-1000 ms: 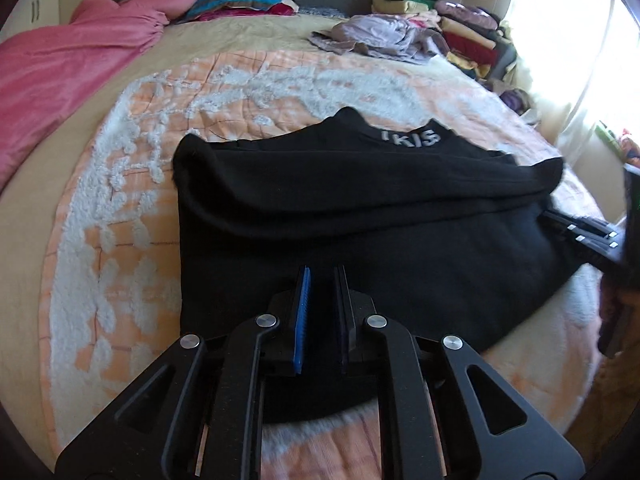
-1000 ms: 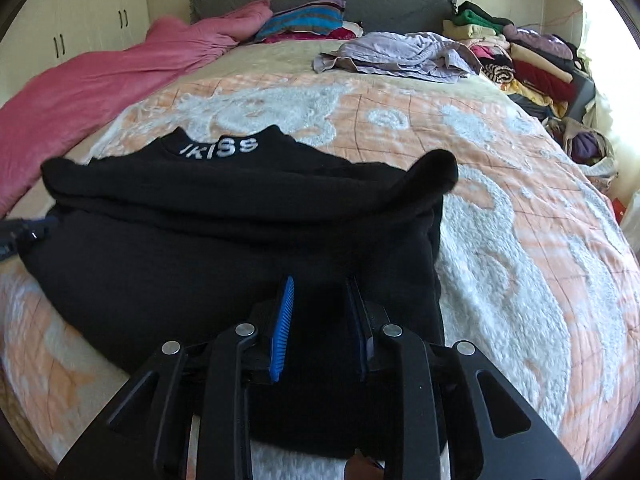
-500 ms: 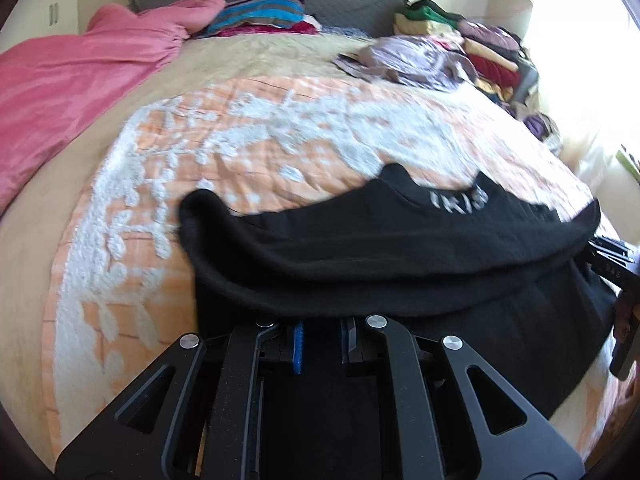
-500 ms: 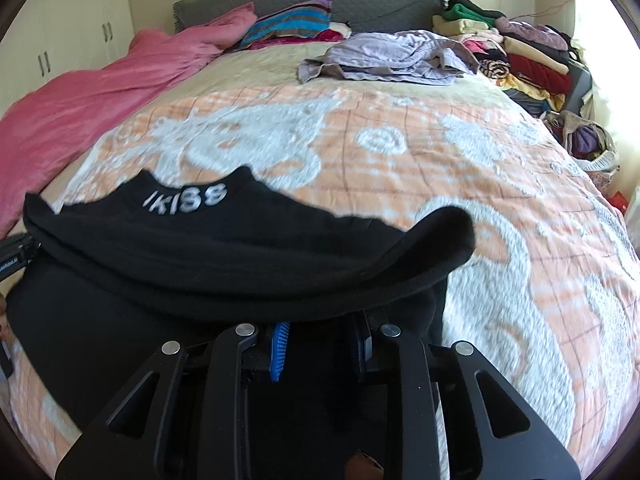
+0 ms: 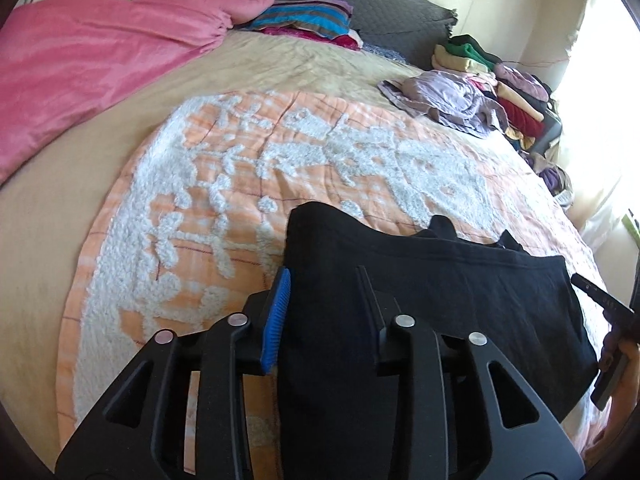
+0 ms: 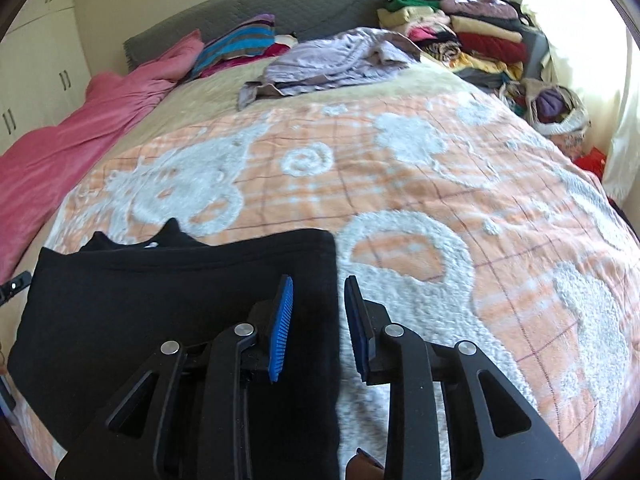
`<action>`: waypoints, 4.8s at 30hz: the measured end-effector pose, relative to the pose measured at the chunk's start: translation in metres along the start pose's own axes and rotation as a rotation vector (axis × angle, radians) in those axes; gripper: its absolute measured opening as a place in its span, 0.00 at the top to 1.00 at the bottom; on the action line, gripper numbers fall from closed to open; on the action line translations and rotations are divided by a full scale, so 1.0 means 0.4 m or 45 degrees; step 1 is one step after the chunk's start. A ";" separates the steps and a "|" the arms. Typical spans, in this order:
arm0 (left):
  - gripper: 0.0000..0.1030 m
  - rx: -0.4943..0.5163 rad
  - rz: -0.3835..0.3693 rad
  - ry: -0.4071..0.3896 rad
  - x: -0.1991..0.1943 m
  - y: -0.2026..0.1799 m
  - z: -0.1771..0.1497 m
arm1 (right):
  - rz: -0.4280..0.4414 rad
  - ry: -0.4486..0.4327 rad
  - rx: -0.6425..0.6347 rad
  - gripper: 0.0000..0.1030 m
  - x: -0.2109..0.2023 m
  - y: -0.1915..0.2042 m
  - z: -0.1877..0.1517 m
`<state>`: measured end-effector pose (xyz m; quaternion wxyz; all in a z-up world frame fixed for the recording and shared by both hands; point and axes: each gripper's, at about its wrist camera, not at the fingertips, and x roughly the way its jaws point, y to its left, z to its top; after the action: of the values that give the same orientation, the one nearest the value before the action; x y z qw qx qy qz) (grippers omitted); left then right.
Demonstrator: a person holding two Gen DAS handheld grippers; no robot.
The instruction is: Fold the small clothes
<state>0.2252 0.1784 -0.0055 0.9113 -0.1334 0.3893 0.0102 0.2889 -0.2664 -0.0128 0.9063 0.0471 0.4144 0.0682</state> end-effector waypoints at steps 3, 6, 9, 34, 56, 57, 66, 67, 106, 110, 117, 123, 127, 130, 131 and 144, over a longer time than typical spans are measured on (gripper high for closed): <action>0.63 -0.031 -0.018 0.033 0.013 0.014 -0.001 | 0.049 0.031 0.014 0.68 0.014 -0.016 -0.005; 0.65 -0.027 -0.038 0.083 0.032 0.007 -0.015 | 0.140 0.059 0.042 0.68 0.027 -0.017 -0.010; 0.84 0.004 -0.010 0.089 0.041 -0.007 -0.027 | 0.181 0.070 0.053 0.71 0.031 -0.014 -0.013; 0.85 0.089 0.095 0.028 0.026 -0.030 -0.050 | -0.074 0.069 -0.030 0.67 0.010 -0.005 -0.043; 0.56 -0.028 -0.044 0.133 -0.099 -0.008 -0.167 | 0.154 0.134 0.076 0.56 -0.145 -0.005 -0.209; 0.54 -0.042 -0.059 0.141 -0.105 -0.004 -0.175 | 0.176 0.136 0.096 0.56 -0.151 -0.011 -0.218; 0.54 -0.184 -0.220 0.170 -0.127 0.019 -0.225 | 0.347 0.147 0.249 0.75 -0.182 -0.059 -0.262; 0.65 -0.202 -0.233 0.176 -0.124 0.020 -0.230 | 0.346 0.145 0.252 0.79 -0.183 -0.061 -0.260; 0.44 -0.019 -0.082 0.143 -0.189 -0.022 -0.279 | 0.045 0.036 0.094 0.32 -0.234 -0.023 -0.302; 0.35 -0.006 -0.072 0.121 -0.202 -0.031 -0.278 | 0.031 0.019 0.094 0.17 -0.240 -0.023 -0.302; 0.17 0.009 -0.049 0.096 -0.220 -0.037 -0.277 | 0.006 -0.023 0.131 0.07 -0.253 -0.039 -0.298; 0.09 0.018 -0.035 0.074 -0.231 -0.041 -0.272 | 0.015 -0.103 0.101 0.07 -0.277 -0.022 -0.290; 0.09 0.021 -0.023 0.066 -0.236 -0.039 -0.270 | 0.065 -0.159 0.107 0.04 -0.299 -0.016 -0.292; 0.09 0.022 -0.020 0.067 -0.239 -0.039 -0.271 | 0.083 -0.167 0.102 0.04 -0.305 -0.011 -0.296; 0.09 0.022 -0.019 0.066 -0.239 -0.038 -0.271 | 0.082 -0.167 0.100 0.04 -0.304 -0.009 -0.297; 0.09 0.029 -0.024 0.068 -0.252 -0.045 -0.283 | 0.112 -0.171 0.065 0.04 -0.325 0.056 -0.327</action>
<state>0.0771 0.1411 -0.0044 0.9021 -0.1270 0.4123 -0.0062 0.1039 -0.2618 0.0018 0.9266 0.0928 0.3520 0.0939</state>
